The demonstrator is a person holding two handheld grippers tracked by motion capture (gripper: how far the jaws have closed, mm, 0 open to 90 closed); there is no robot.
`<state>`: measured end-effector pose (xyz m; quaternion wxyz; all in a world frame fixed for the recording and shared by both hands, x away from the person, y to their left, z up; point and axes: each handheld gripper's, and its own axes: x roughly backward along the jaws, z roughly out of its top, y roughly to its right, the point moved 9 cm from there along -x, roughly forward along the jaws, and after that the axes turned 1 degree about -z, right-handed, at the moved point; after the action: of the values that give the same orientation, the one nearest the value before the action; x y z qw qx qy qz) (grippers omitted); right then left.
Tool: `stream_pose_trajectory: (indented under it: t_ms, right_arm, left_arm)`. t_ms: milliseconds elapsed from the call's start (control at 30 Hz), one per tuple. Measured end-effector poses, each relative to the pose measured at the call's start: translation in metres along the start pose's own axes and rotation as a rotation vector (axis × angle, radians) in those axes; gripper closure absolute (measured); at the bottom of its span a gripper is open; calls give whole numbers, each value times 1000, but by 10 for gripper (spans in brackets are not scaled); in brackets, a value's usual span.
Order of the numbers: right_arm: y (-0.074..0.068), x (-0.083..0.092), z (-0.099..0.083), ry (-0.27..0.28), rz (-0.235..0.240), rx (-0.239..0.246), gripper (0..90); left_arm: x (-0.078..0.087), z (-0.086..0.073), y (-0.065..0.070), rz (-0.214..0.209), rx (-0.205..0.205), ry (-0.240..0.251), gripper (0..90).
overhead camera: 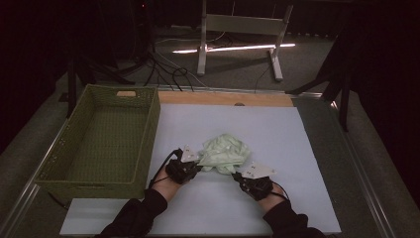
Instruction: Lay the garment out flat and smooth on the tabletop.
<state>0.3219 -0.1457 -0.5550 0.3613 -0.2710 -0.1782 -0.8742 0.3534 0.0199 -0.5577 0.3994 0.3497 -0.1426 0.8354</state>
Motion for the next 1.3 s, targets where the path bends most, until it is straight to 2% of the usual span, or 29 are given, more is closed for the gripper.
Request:
stream_pose_trajectory:
  t_ms: [167, 367, 433, 500, 567, 767, 833, 900, 1000, 1167, 1267, 1300]
  right_arm:
    - [10, 15, -13, -19, -17, -38, 890]
    - [21, 33, -27, -33, -46, -50, 890]
    - [24, 38, -30, -29, -58, -54, 890]
    - [26, 44, -33, -22, -59, -73, 889]
    - [24, 50, -34, -15, -46, -92, 889]
    - [10, 63, -38, -15, -4, -46, 887]
    - [5, 67, -40, -15, 11, -52, 887]
    - [-2, 71, -44, -32, 31, -51, 886]
    - [-6, 77, -51, -41, 48, -48, 886]
    - [-11, 86, -67, -74, 69, -73, 877]
    - [-12, 90, -73, -86, 70, -88, 840]
    - [-12, 90, -74, -84, 70, -89, 794]
  left_arm:
    - [10, -1, -4, 12, 7, -1, 878]
    - [18, -5, -7, 38, 5, -14, 879]
    - [20, -9, -5, 26, 6, -26, 879]
    - [21, -13, 0, -8, 17, -31, 878]
    - [23, -16, 6, -28, 11, -39, 878]
    - [33, -21, 34, -97, -35, -56, 875]
    - [35, -23, 42, -119, -42, -59, 873]
    - [38, -27, 51, -141, -65, -76, 869]
    - [39, -32, 58, -156, -81, -88, 867]
    - [37, -39, 64, -186, -69, -102, 857]
    - [35, -41, 68, -201, -75, -113, 802]
    - [35, -41, 70, -215, -70, -113, 772]
